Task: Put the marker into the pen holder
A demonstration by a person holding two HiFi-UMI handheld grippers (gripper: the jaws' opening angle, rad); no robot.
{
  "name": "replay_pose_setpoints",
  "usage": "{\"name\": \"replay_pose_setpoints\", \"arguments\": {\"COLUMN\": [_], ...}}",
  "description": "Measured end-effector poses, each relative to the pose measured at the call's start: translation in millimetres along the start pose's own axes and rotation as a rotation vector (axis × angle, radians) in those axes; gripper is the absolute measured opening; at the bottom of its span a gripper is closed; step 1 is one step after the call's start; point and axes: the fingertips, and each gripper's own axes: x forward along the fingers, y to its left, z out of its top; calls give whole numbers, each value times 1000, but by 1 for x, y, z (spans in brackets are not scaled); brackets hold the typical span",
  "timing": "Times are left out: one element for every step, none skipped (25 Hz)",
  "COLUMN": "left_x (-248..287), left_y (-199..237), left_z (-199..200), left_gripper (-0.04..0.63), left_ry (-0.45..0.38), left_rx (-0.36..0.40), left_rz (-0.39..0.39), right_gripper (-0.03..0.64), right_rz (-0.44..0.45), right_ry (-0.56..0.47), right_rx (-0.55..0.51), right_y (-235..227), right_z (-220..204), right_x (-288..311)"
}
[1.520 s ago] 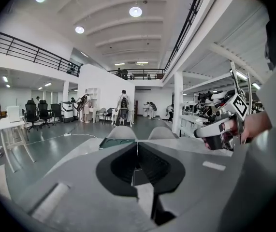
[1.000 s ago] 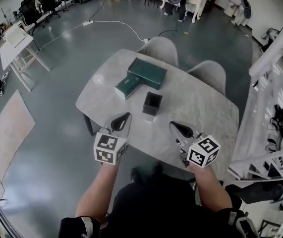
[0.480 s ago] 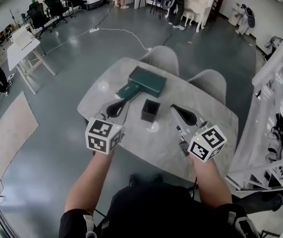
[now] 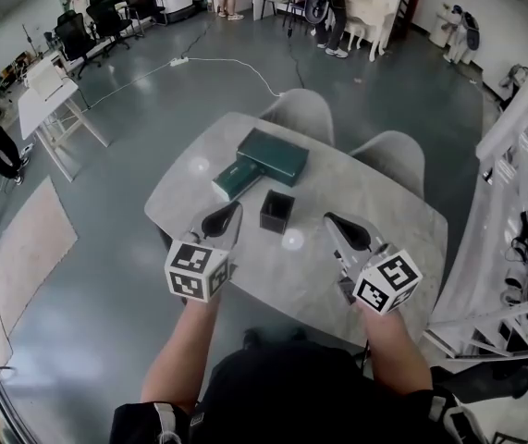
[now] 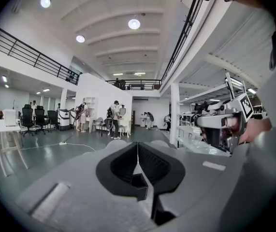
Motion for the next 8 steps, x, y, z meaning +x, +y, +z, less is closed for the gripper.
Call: {"name": "replay_pose_setpoints", "arguments": {"left_x": [1, 3, 5, 6, 7, 8, 9, 10], "left_y": [-1, -1, 0, 1, 1, 2, 2, 2], "left_z": [-2, -4, -5, -6, -6, -7, -8, -8], "left_gripper": [14, 14, 14, 14, 14, 14, 14, 14], "left_ry": [0, -1, -3, -3, -2, 0, 2, 3], "left_rx": [-8, -12, -13, -14, -13, -11, -9, -5], "left_rz": [-2, -1, 1, 3, 5, 7, 10, 13], "right_gripper": [0, 0, 0, 0, 0, 0, 0, 0], "right_rz": [-5, -9, -11, -12, -12, -11, -10, -10], "right_ry": [3, 6, 7, 7, 7, 7, 8, 8], "right_rx": [4, 9, 12, 15, 18, 20, 21, 23], "right_y": [-3, -6, -9, -11, -13, -14, -15, -17], "right_z": [-3, -5, -7, -9, -10, -10, -11, -12], "right_x": [-1, -2, -3, -3, -2, -2, -1, -1]}}
